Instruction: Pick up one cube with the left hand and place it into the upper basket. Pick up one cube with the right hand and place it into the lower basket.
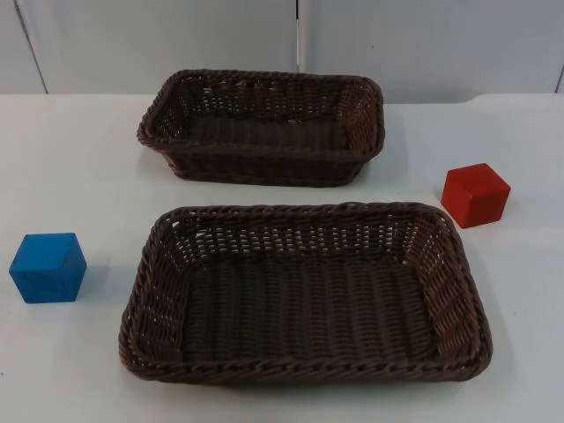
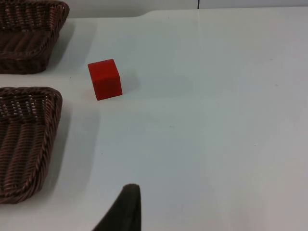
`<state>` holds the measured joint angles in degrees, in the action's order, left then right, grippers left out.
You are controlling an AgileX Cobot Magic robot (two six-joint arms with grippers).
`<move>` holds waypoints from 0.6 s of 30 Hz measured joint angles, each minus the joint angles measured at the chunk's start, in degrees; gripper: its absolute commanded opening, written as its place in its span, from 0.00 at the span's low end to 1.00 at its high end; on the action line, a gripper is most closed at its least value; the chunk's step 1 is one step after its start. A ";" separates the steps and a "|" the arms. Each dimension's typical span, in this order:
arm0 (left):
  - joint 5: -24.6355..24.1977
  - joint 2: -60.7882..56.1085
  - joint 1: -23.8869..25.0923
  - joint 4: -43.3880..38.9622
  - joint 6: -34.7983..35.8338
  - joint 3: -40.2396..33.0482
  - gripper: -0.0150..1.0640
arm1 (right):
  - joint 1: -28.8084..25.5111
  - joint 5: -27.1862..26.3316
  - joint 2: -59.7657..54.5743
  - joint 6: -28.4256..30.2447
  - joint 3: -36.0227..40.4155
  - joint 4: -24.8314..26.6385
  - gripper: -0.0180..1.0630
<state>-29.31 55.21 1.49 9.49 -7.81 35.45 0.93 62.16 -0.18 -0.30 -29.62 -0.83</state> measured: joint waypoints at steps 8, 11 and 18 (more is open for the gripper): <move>2.81 7.46 0.00 1.18 -2.22 3.97 0.99 | 0.00 0.00 0.00 0.00 0.00 0.00 0.98; 3.52 11.29 0.00 1.18 -2.46 5.04 0.99 | 0.00 0.00 0.00 0.00 0.00 0.00 0.98; 6.80 18.05 -4.64 1.18 -3.29 6.63 0.99 | 0.00 0.00 0.00 0.00 0.00 0.00 0.98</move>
<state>-22.51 73.26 -3.15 10.66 -11.11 42.07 0.93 62.16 -0.18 -0.30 -29.62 -0.83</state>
